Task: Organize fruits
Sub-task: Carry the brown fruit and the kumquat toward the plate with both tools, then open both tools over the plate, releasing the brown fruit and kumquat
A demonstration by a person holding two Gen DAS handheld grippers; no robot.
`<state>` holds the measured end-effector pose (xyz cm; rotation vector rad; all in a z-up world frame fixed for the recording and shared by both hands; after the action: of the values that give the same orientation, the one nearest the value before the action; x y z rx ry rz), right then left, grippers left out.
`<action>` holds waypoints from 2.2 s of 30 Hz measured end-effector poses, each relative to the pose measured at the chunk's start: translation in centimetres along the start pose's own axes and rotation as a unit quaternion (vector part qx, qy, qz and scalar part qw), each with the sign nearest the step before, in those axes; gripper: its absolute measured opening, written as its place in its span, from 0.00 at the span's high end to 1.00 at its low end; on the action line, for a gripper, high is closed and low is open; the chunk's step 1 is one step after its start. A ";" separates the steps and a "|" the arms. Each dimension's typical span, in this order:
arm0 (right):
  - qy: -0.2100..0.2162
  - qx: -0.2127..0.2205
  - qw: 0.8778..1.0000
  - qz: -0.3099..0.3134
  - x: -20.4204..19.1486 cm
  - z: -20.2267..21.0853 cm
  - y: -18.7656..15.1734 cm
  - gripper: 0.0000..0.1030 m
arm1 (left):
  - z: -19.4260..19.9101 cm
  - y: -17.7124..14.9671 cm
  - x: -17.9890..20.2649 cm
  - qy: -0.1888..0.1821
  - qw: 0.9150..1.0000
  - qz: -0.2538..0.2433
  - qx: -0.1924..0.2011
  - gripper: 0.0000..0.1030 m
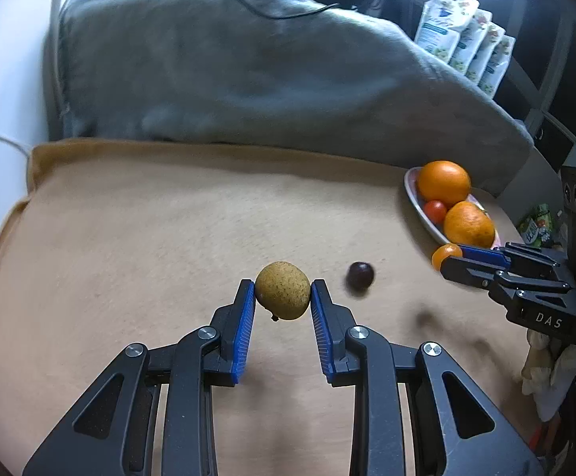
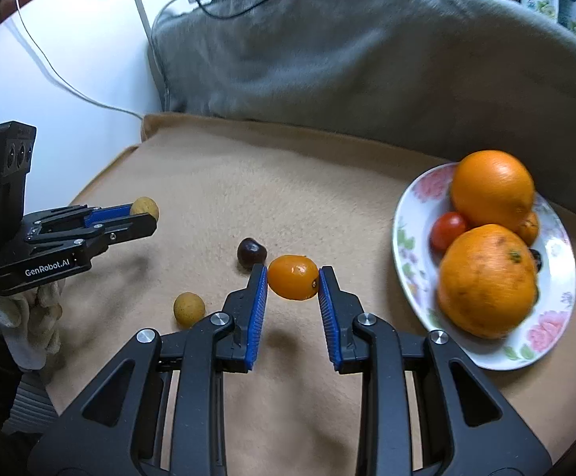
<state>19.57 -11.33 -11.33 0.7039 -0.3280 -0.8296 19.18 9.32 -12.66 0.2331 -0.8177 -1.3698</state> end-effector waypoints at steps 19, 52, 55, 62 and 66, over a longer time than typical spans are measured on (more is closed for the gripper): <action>-0.049 0.035 0.997 -0.048 5.8 5.2 -2.3 0.73 | -0.7 0.2 7.6 -0.046 0.998 -0.046 0.000 0.74; -0.078 0.024 0.990 -0.113 14.4 5.4 -5.7 0.73 | -8.9 2.2 15.9 -0.074 0.992 -0.086 -0.047 0.74; -0.077 0.023 0.990 -0.114 14.5 5.1 -5.8 0.73 | -9.6 2.5 16.0 -0.073 0.992 -0.085 -0.051 0.74; -0.073 0.019 0.991 -0.114 14.6 4.7 -5.9 0.73 | -10.3 2.9 16.2 -0.076 0.992 -0.079 -0.055 0.74; -0.071 0.018 0.991 -0.115 14.6 4.7 -5.9 0.73 | -10.4 3.0 16.2 -0.080 0.992 -0.077 -0.059 0.74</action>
<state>23.20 -27.38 -11.94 0.7270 -0.3966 -1.0989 27.79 -8.17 -12.14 0.0961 -0.8615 -1.5927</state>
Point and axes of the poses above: each gripper's, at about its wrist camera, not at the fingertips, and z roughly against the way its jaws point, x to its right, y to its top, the point moved 4 cm from there along -z, roughly the way its jaws point, and after that the axes turned 15 degrees about z, right-handed, at the moved point
